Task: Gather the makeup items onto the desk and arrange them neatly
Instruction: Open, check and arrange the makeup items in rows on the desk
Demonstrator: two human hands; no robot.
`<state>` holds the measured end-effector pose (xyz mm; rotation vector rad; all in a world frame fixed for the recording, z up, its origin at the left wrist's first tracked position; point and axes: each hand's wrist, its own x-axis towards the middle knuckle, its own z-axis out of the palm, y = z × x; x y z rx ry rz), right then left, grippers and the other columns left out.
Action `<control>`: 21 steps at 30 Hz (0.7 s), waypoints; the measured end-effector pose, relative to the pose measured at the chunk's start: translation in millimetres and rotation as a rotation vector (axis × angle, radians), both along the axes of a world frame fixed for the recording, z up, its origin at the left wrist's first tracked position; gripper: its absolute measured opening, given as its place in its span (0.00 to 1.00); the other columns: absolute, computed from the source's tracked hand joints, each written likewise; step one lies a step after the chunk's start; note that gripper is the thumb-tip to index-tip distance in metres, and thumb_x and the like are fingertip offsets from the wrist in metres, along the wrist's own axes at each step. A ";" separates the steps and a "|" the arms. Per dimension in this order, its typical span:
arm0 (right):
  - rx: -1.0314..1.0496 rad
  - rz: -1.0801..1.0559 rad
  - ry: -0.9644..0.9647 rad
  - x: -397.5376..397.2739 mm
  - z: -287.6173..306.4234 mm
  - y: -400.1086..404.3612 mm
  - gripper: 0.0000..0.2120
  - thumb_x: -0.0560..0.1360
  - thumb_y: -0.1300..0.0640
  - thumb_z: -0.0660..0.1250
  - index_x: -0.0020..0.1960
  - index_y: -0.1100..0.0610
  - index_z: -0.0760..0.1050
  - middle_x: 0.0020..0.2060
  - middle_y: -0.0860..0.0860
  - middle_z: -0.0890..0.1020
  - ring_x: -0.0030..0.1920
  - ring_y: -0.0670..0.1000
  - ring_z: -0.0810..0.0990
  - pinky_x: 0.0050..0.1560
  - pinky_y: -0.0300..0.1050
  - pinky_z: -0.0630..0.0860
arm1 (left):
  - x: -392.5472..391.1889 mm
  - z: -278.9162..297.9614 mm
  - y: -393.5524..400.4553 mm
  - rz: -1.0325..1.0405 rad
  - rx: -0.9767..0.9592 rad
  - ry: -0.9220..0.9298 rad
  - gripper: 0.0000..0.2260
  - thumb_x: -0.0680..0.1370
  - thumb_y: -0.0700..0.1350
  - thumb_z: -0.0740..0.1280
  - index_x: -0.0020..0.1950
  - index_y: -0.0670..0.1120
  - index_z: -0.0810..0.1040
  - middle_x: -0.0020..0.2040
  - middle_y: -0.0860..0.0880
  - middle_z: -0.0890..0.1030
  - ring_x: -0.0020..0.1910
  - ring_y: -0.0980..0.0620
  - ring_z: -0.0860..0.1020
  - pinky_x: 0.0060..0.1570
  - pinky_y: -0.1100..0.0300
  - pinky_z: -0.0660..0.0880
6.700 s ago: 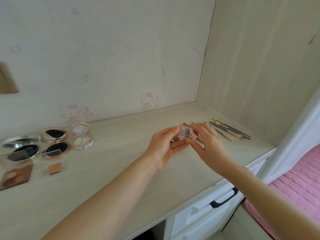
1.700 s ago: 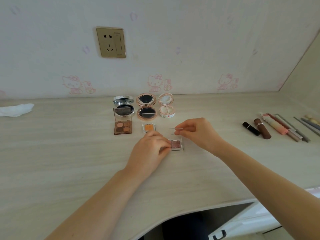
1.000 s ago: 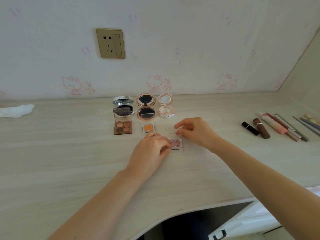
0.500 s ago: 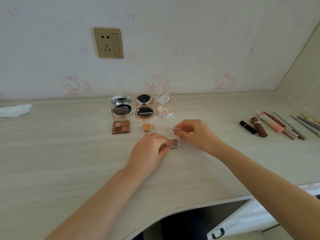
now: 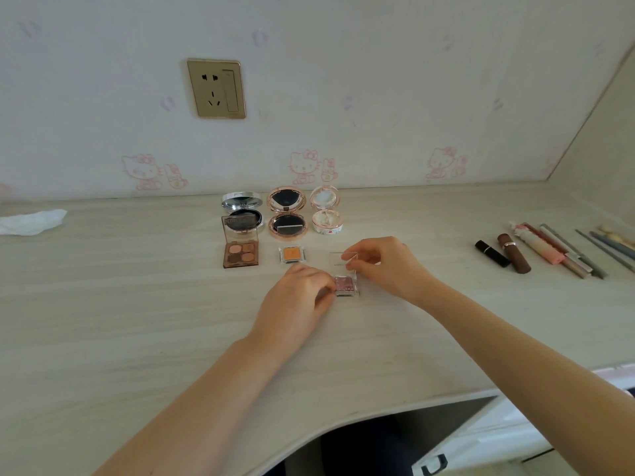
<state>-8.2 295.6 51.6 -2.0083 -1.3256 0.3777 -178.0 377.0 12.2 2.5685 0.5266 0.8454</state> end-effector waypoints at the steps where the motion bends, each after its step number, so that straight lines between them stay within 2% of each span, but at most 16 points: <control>1: -0.004 -0.002 -0.006 -0.8 0.3 -0.5 0.09 0.74 0.61 0.68 0.53 0.53 0.82 0.37 0.38 0.81 0.40 0.34 0.78 0.44 0.24 0.69 | -0.1 0.0 0.0 -0.001 0.000 0.001 0.03 0.74 0.40 0.71 0.46 0.47 0.83 0.46 0.54 0.83 0.50 0.53 0.75 0.49 0.58 0.74; 5: -0.002 -0.033 -0.047 -5.0 -2.7 -7.3 0.16 0.75 0.61 0.67 0.62 0.54 0.76 0.47 0.47 0.82 0.48 0.46 0.80 0.46 0.28 0.71 | -0.6 -0.7 0.1 -0.001 -0.001 0.002 0.04 0.74 0.41 0.70 0.47 0.47 0.83 0.46 0.55 0.83 0.50 0.54 0.75 0.49 0.58 0.75; 9: 0.012 -0.045 -0.157 -14.3 -10.1 -23.9 0.20 0.76 0.57 0.66 0.67 0.57 0.71 0.53 0.48 0.80 0.53 0.48 0.78 0.54 0.40 0.74 | -0.2 -1.4 -0.3 0.005 0.022 0.013 0.04 0.75 0.41 0.70 0.48 0.47 0.83 0.47 0.55 0.82 0.51 0.54 0.75 0.47 0.55 0.76; 11: 0.010 -0.032 -0.192 -17.4 -14.5 -31.8 0.22 0.76 0.54 0.67 0.69 0.57 0.70 0.56 0.48 0.79 0.56 0.49 0.76 0.57 0.38 0.70 | 0.3 -2.2 -0.5 0.007 0.037 0.014 0.04 0.75 0.41 0.70 0.48 0.46 0.83 0.46 0.55 0.82 0.50 0.53 0.75 0.46 0.54 0.76; 14: 0.003 -0.005 -0.254 -17.9 -19.9 -35.9 0.25 0.75 0.53 0.69 0.70 0.57 0.68 0.58 0.49 0.79 0.58 0.51 0.74 0.56 0.37 0.66 | 1.9 -3.2 -0.5 0.009 0.062 0.012 0.03 0.75 0.42 0.70 0.47 0.46 0.82 0.46 0.54 0.82 0.50 0.53 0.75 0.45 0.53 0.76; 21: 0.037 -0.006 -0.297 -8.8 -23.9 -19.0 0.25 0.74 0.58 0.69 0.69 0.59 0.69 0.57 0.50 0.80 0.59 0.55 0.75 0.58 0.41 0.68 | 13.8 4.0 6.5 0.031 0.171 0.046 0.03 0.74 0.42 0.70 0.45 0.45 0.83 0.44 0.52 0.82 0.48 0.49 0.77 0.44 0.55 0.76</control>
